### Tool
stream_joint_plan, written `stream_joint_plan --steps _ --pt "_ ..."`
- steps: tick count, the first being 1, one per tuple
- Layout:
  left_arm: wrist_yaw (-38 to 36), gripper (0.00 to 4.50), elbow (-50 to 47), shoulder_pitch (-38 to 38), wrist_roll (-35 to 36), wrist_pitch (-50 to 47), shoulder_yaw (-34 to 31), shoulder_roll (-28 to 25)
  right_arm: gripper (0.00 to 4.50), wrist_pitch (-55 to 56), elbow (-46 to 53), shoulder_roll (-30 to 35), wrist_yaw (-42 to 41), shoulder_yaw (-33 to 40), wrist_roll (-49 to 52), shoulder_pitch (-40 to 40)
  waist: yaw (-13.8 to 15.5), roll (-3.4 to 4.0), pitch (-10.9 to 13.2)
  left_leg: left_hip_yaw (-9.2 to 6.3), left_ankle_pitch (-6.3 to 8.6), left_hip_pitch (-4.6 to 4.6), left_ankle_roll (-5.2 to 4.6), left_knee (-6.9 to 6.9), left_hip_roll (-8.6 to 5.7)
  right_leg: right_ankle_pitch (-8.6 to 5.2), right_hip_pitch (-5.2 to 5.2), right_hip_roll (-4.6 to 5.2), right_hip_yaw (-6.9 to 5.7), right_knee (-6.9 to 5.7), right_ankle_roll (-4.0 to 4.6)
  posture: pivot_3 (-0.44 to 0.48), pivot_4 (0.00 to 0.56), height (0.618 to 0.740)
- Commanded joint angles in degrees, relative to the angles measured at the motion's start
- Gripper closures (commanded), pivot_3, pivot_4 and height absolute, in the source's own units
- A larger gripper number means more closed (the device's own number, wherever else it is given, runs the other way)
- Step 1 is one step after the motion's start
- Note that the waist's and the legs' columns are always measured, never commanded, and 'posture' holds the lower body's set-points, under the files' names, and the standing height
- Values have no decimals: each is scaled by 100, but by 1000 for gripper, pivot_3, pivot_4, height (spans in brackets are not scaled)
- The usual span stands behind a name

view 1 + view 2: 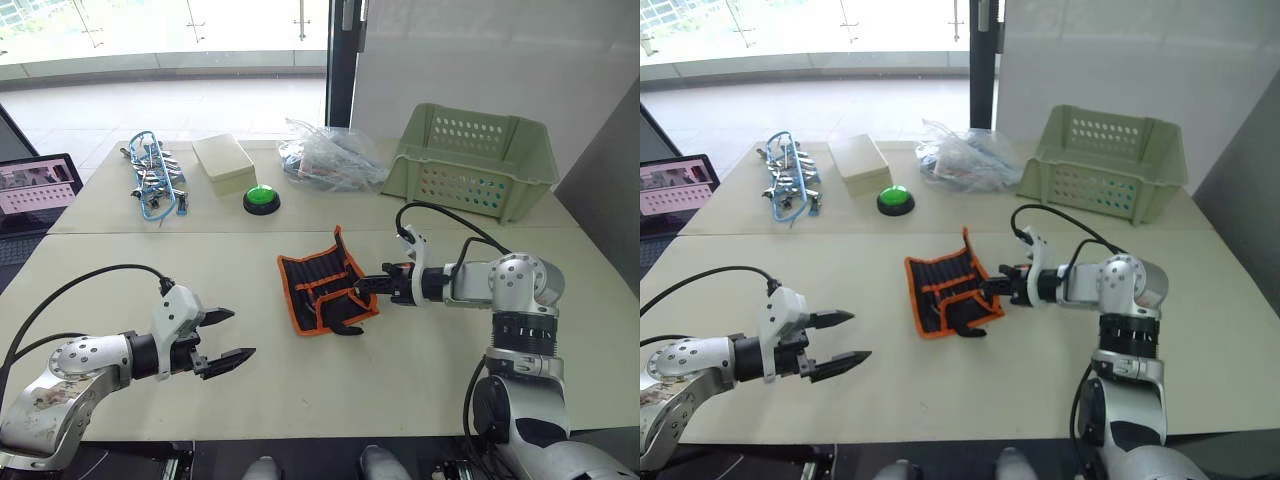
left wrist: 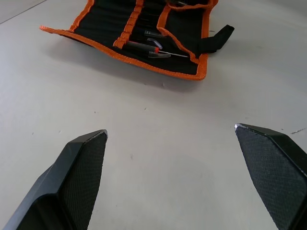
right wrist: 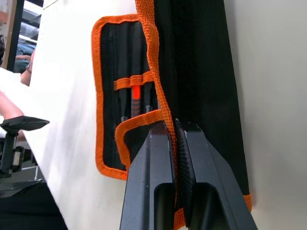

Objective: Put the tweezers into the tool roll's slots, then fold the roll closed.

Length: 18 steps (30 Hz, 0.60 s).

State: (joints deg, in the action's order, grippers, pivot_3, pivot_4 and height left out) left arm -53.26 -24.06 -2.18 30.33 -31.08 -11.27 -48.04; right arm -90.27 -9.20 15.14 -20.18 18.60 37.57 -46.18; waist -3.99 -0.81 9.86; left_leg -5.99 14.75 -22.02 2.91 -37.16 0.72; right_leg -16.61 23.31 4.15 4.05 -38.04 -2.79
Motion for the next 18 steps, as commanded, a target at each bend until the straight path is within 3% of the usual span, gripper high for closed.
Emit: stream_joint_plan --steps 1,3,9,16,18 --pt "16 0 -121 30 -7 87 -57 -5 4480 153 54 -69 62 -36 -84 83 2 0 0 0 0 0 0 0 0 0 0 0 0 0 0 0 150 740" --pt "20 0 -139 0 0 82 -74 -9 4480 184 14 -182 110 -8 -110 105 2 0 0 0 0 0 0 0 0 0 0 0 0 -1 0 0 150 740" --pt "26 0 -165 -31 17 63 -110 -28 2439 94 -23 -448 -39 179 108 185 1 1 0 0 0 3 0 -1 0 0 -1 0 0 -3 0 0 150 740" --pt "-6 0 -131 19 19 50 -113 -72 32 590 -124 -67 -618 -97 143 321 2 0 0 0 0 6 0 -1 0 0 -5 0 0 -2 0 0 150 740" --pt "-10 0 -122 34 20 53 -115 -75 32 907 -137 36 -863 -112 200 321 6 0 0 0 0 6 0 -5 -1 0 -8 1 0 -2 0 0 150 740"
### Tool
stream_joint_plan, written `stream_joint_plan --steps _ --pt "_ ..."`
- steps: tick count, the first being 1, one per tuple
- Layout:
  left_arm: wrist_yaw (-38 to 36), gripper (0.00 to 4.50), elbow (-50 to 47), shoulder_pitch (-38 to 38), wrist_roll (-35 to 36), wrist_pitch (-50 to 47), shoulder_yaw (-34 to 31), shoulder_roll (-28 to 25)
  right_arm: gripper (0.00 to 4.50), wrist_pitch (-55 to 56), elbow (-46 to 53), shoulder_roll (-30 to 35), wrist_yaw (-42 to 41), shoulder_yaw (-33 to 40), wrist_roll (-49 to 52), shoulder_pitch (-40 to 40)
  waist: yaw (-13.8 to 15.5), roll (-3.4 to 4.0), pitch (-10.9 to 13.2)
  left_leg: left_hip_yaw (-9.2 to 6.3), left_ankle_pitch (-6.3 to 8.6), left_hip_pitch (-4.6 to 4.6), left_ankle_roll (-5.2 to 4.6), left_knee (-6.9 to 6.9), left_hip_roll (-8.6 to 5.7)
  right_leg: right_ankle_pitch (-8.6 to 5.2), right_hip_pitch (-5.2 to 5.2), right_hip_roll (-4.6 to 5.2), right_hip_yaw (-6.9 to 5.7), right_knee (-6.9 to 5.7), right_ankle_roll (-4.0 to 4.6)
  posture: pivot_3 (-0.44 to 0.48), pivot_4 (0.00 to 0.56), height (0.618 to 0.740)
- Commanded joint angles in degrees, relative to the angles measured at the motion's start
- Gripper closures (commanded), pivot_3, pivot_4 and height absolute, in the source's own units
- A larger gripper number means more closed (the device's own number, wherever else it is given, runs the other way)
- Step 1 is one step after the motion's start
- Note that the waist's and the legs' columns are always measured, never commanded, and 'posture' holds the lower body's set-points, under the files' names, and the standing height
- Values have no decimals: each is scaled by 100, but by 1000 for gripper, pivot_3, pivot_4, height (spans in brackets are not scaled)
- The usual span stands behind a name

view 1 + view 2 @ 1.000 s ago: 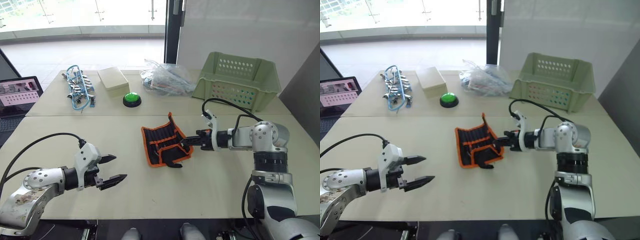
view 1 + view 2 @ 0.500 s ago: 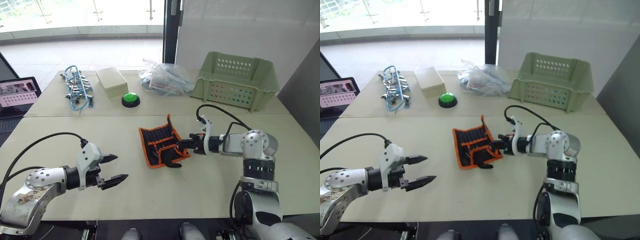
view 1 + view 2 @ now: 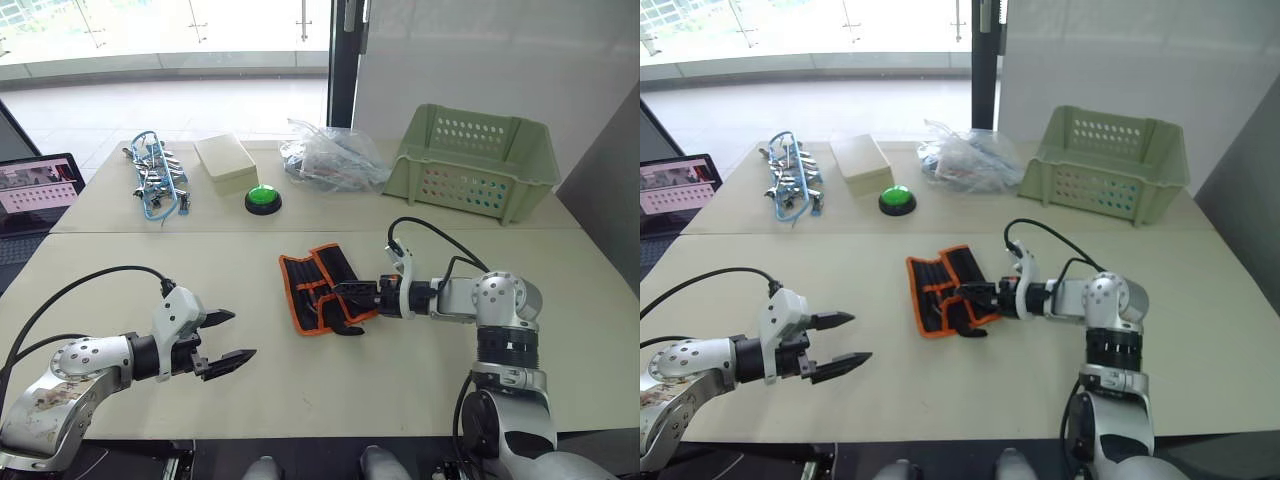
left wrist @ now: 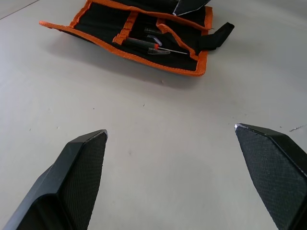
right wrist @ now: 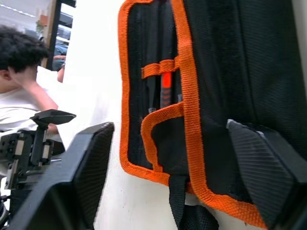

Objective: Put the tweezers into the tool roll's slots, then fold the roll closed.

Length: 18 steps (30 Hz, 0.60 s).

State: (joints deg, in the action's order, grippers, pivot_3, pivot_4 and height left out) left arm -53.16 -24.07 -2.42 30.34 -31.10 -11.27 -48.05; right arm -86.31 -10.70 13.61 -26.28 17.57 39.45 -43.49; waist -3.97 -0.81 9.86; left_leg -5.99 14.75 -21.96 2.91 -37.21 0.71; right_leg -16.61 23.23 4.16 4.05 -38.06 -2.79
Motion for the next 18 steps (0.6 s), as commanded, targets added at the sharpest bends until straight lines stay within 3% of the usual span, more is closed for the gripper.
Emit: stream_joint_plan --steps 1,3,8,10,16,18 --pt "-22 0 -119 64 19 54 -113 -73 32 803 102 290 -503 -109 25 89 5 0 0 0 0 0 0 -3 0 0 -1 0 0 0 0 0 150 740" --pt "-30 0 -116 73 21 50 -107 -75 32 1448 419 530 -1064 -427 -7 248 20 0 0 0 0 -2 0 -5 0 0 -1 0 -1 0 0 0 150 740" --pt "-73 0 -79 127 45 28 -91 -87 1581 2098 1229 1136 -2204 -1202 144 674 -27 0 0 0 0 -5 0 -4 1 0 1 0 -2 2 -1 0 150 740" --pt "-80 0 -68 173 56 5 -72 -83 2254 2937 1364 1199 -2474 -1424 -157 842 -27 -1 0 1 0 -1 0 -4 4 0 1 -4 0 2 0 0 150 740" --pt "-40 0 -62 295 84 -59 11 -8 4308 5666 615 1631 -3225 -2583 -1818 928 -2 -1 0 1 0 0 0 -13 6 0 -2 -6 -1 1 -1 0 150 740" --pt "-3 0 -70 319 116 -98 29 38 4455 6292 217 1630 -3259 -2765 -2192 884 -1 -1 0 1 0 0 0 -14 6 0 -2 -6 -1 0 -1 0 150 740"
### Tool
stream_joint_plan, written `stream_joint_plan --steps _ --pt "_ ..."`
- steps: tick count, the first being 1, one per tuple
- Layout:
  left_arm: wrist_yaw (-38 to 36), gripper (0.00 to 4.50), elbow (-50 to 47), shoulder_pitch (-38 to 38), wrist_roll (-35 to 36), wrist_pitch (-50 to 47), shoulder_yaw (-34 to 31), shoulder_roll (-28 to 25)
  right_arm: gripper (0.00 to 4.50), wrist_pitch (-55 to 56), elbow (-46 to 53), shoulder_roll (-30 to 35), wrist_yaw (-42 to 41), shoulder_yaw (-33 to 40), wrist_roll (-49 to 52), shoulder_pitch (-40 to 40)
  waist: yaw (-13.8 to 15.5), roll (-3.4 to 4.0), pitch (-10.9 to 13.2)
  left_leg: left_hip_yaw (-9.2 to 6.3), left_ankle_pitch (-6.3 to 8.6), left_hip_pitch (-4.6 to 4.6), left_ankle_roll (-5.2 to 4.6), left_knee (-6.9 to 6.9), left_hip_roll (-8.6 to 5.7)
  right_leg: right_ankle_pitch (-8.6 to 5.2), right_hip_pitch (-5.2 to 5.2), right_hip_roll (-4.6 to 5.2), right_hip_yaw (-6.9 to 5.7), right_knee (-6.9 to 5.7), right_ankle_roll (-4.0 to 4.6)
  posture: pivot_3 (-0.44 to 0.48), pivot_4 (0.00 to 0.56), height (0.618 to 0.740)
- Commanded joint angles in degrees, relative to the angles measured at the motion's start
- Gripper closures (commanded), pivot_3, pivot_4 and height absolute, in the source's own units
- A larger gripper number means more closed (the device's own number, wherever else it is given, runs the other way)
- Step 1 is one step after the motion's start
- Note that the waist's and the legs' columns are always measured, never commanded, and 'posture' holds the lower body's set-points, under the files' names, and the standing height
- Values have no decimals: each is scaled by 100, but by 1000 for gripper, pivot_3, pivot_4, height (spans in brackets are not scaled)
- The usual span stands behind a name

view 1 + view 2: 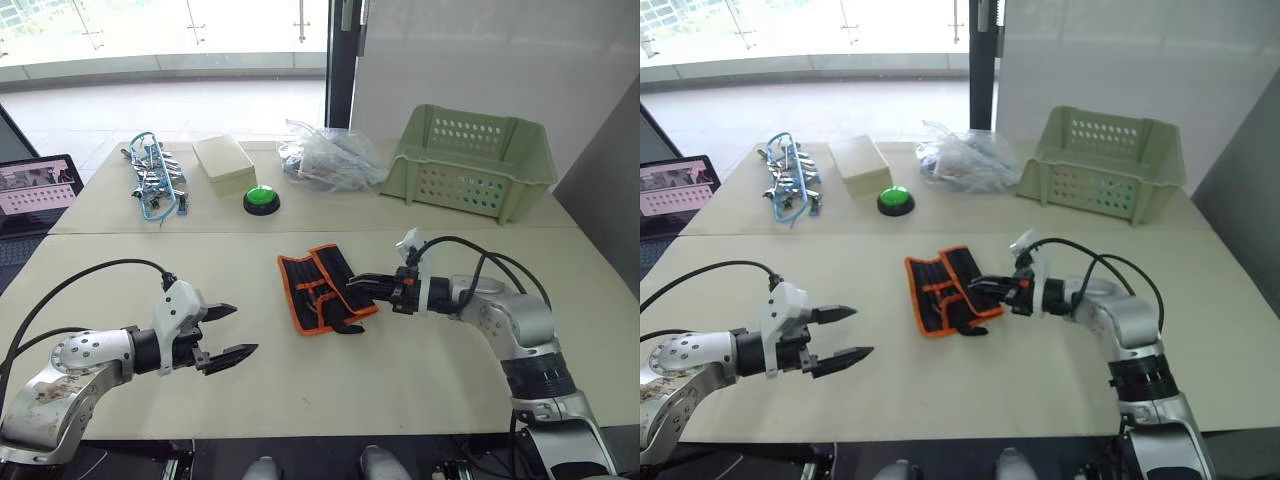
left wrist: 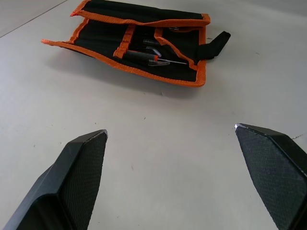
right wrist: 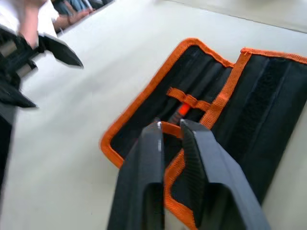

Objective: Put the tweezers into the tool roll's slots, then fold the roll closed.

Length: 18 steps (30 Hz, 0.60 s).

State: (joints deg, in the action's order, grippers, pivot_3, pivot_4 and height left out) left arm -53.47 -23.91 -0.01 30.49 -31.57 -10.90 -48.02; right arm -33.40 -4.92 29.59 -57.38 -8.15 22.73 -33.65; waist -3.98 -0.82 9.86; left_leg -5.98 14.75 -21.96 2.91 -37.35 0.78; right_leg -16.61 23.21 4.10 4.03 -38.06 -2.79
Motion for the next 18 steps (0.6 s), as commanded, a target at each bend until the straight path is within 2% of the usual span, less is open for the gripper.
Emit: stream_joint_plan --steps 1,5,8,12,14,18 --pt "61 0 -92 89 138 -86 -8 74 4455 1228 -558 -11 -137 -233 -639 -130 1 0 0 0 0 0 0 0 0 0 0 0 0 0 0 0 150 740" --pt "328 0 -169 168 491 -442 -28 416 4455 1886 -1297 -153 -153 -420 -1087 -186 -1 -1 0 0 0 0 0 -2 0 1 1 1 1 -3 1 0 150 740" --pt "789 0 -192 335 1008 -1096 -44 837 4455 2321 -1698 -170 -124 -574 -1440 -120 3 -2 -2 -1 0 2 0 -4 0 1 -1 1 0 -6 2 0 150 740" --pt "1685 0 -4 713 1745 -1917 -186 1590 4455 2451 -1773 -210 -98 -578 -1556 -43 14 -7 -4 -3 0 9 0 -28 -2 2 -18 3 -1 -13 1 0 150 740" --pt "2123 0 210 880 1817 -2225 -145 1920 4455 2408 -1703 -217 -90 -540 -1543 -9 15 -8 -5 -7 0 10 0 -43 -2 2 -23 2 -1 -20 0 0 150 740" --pt "2512 0 444 1079 1882 -2449 1 2354 4455 2337 -1586 -204 -71 -474 -1553 59 22 -8 -5 -7 0 55 0 -43 -4 3 -69 1 -1 -18 -1 0 150 740"
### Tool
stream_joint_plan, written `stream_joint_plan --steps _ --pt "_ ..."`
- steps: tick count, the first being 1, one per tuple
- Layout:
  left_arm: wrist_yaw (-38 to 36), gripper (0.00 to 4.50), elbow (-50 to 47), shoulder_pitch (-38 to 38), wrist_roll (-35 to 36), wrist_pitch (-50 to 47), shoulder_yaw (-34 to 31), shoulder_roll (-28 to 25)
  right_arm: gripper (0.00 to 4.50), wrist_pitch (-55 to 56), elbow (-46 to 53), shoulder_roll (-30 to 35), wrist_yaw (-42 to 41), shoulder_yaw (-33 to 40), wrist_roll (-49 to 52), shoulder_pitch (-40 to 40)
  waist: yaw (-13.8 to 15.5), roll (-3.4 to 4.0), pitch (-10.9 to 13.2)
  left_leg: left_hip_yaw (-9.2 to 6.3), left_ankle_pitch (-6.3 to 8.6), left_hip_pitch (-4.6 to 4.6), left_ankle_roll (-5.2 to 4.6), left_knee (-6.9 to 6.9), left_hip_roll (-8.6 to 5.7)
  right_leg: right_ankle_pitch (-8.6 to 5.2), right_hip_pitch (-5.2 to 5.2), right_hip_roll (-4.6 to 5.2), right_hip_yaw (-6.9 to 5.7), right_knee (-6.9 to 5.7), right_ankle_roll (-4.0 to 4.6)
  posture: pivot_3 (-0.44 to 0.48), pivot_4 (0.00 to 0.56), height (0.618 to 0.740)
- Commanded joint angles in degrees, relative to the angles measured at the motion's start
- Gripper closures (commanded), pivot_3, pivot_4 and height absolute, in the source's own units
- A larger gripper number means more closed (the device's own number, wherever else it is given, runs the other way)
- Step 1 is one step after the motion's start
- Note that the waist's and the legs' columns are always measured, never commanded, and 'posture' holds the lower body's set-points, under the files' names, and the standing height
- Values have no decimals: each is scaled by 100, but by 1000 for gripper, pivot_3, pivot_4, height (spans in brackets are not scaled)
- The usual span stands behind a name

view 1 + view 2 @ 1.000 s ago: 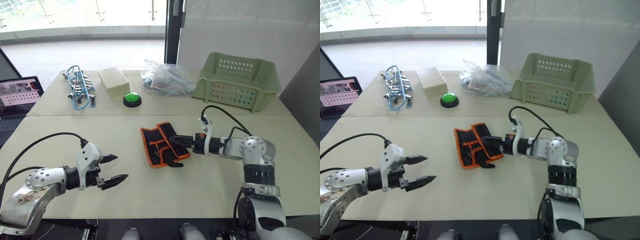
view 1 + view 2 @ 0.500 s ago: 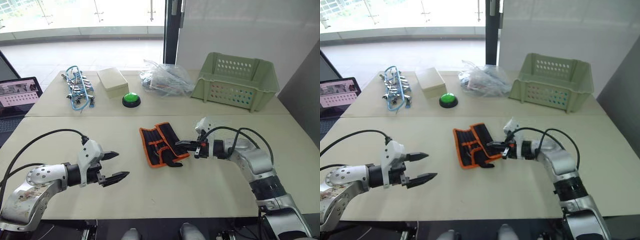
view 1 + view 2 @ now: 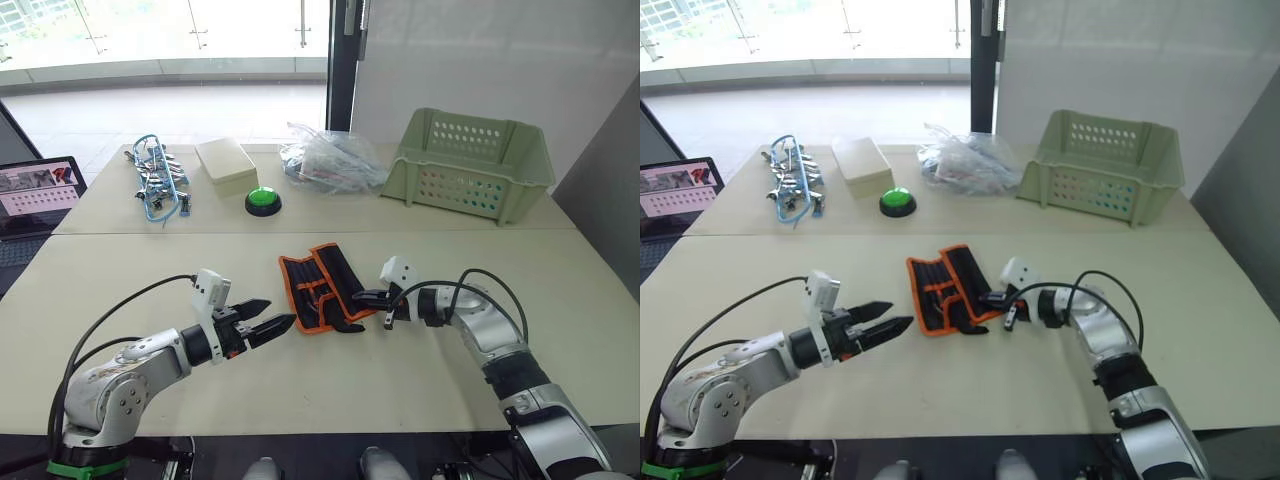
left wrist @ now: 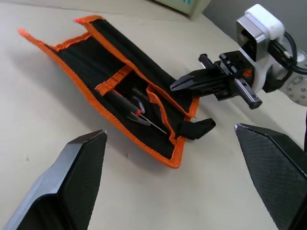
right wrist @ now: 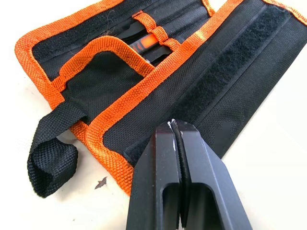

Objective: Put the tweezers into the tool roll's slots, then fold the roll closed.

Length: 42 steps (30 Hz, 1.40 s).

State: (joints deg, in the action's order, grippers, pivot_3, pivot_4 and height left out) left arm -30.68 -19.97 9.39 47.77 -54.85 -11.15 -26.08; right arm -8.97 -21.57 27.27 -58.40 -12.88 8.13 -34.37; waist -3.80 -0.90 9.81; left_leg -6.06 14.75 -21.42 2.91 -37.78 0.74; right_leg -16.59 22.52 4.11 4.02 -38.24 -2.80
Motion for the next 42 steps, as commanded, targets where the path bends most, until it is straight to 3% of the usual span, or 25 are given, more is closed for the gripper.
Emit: stream_joint_plan --steps 1,5,12,19,29,34,42 --pt "302 0 106 177 151 -158 47 248 4455 -128 112 33 33 11 -94 147 6 0 0 -2 0 11 0 0 0 0 -17 -1 -2 9 0 0 150 740" --pt "574 0 308 306 221 -360 87 532 4455 -205 227 45 53 64 -81 183 23 0 0 -3 0 15 0 0 -1 0 -23 0 -3 14 0 0 150 740" --pt "764 2130 531 512 204 -569 456 936 4500 -341 412 49 115 137 -26 184 35 -1 0 -3 0 15 0 0 -2 0 -24 1 -2 15 0 0 150 740" --pt "751 4487 1021 929 -149 -356 466 847 4500 -656 899 34 49 239 177 152 54 -1 0 -3 0 13 0 0 -4 0 -23 2 -2 17 0 0 150 740" --pt "398 4487 1671 1551 -622 15 346 237 4500 -715 1227 31 101 27 1 249 56 -2 1 -3 0 11 0 0 -4 0 -20 2 -3 19 -1 0 150 740" --pt "-173 4487 2088 1953 -1108 320 819 -121 4500 -692 1226 -208 207 -46 -15 271 51 -2 1 -3 0 10 1 1 -5 0 -19 2 -3 19 -1 0 150 740" --pt "-785 4487 2786 2537 -1736 793 1255 -205 4500 -571 1163 -565 515 167 87 124 94 -2 1 -4 0 7 1 1 -8 0 -16 5 -5 19 -1 0 150 740"
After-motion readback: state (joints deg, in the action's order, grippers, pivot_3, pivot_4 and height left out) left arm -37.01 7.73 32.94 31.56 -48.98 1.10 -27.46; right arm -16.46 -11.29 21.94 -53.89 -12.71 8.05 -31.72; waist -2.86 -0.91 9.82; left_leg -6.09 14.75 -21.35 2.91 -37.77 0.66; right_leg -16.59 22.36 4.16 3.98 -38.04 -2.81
